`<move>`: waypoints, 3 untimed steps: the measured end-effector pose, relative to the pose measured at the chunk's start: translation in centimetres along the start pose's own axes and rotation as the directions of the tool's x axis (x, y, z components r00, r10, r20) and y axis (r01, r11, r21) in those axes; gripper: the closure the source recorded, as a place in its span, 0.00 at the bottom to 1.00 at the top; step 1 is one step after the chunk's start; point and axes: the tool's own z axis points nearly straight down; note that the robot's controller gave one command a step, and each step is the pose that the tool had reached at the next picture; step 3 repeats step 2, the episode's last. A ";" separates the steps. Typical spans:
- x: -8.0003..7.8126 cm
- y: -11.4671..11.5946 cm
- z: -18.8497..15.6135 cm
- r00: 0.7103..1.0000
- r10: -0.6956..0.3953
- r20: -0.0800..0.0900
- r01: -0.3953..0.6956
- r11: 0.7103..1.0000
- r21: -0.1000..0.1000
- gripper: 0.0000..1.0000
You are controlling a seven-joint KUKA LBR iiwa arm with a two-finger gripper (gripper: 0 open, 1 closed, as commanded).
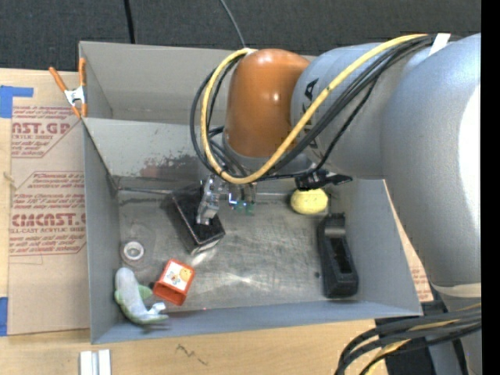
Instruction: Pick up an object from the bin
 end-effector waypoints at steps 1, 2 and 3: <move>4.1 1.5 0.8 0.999 -0.045 0.001 0.045 0.999 0.001 1.00; 6.3 3.0 0.5 0.998 0.062 -0.002 -0.062 0.998 0.000 1.00; 6.3 3.0 0.5 0.998 0.062 -0.002 -0.062 0.998 0.000 1.00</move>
Offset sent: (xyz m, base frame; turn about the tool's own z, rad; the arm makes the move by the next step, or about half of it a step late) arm -0.0671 0.0548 -0.0009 0.1371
